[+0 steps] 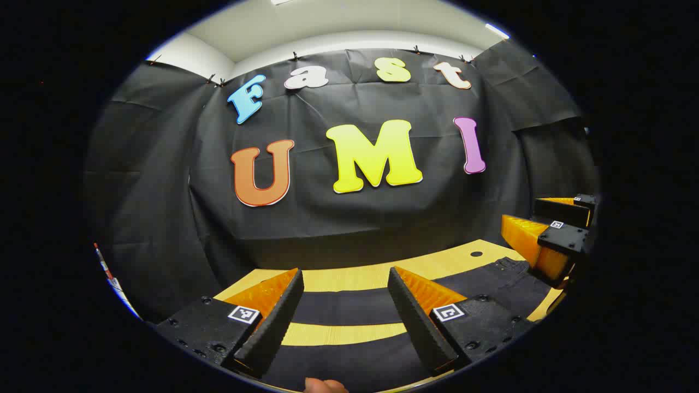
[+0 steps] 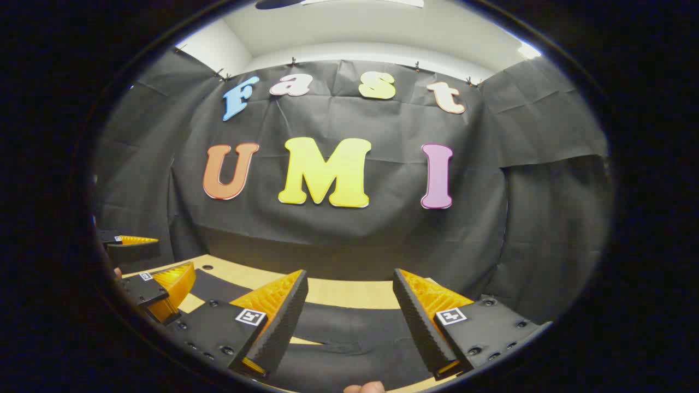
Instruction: Grasp the waist and the cuffs of the jeans and fold them to make the two legs overlap; first hold the waist and fold one-third of the jeans toward the cuffs, then hold the cuffs and fold the remaining one-third in the same direction to finish folding.
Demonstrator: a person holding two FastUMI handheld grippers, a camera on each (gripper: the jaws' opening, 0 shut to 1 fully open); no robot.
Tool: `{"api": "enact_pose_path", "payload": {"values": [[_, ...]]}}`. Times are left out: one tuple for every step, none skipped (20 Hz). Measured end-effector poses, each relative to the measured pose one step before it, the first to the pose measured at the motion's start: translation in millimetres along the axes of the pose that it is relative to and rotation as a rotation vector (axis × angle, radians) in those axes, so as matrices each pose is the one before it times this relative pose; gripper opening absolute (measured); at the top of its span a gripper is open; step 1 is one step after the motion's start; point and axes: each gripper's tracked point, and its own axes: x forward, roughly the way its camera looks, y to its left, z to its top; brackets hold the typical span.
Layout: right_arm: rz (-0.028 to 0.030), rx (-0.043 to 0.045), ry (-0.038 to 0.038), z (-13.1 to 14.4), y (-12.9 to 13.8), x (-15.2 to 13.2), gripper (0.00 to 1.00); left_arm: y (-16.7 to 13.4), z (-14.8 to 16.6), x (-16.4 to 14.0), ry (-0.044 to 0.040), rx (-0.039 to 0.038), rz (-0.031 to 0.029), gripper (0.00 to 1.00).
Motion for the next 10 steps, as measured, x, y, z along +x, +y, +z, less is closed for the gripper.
{"api": "enact_pose_path", "payload": {"values": [[0.00742, -0.00888, 0.00146, -1.19, 0.54, -1.09, 0.99, -0.89, -0.08, -0.58, 0.00283, 0.00167, 0.00119, 0.99], [0.00416, -0.00648, 0.00002, 0.87, 0.29, -0.23, 0.97, -0.74, -1.04, -0.64, 0.00284, -0.00032, 0.00228, 0.99], [0.00443, -0.00174, -0.00065, 0.16, 0.51, -1.39, 0.95, -0.60, -0.05, 0.20, 0.00316, -0.00218, 0.00021, 0.99], [0.00199, 0.00059, -0.00151, 1.48, 0.76, 0.63, 0.95, -0.27, 0.08, 0.40, 0.00274, -0.00171, 0.00089, 0.99], [0.00384, -0.00020, -0.00279, 0.74, 1.50, 0.24, 0.95, 1.29, -0.50, -0.72, 0.00250, -0.00108, 0.00098, 0.99], [0.00389, -0.00371, -0.00237, 1.25, 1.42, 0.29, 0.95, -0.40, 0.06, 0.50, 0.00062, 0.00139, 0.00119, 0.99], [0.00219, -0.00479, -0.00046, -1.75, -0.08, -0.07, 0.95, -0.46, 1.04, 0.70, -0.00257, 0.00113, 0.00141, 0.99], [0.00262, 0.00000, 0.00274, -0.99, 0.05, 0.96, 0.97, 2.30, 0.19, 0.57, -0.00138, 0.00147, 0.00065, 0.99], [-0.00003, 0.00278, 0.00438, -1.32, 0.62, 0.18, 0.97, 0.26, 0.20, 1.13, -0.00047, 0.00261, 0.00021, 0.99], [0.00011, 0.00247, 0.00635, -1.95, 0.15, 0.31, 0.97, 0.23, -0.32, -1.00, 0.00016, 0.00027, -0.00018, 0.99]]}}
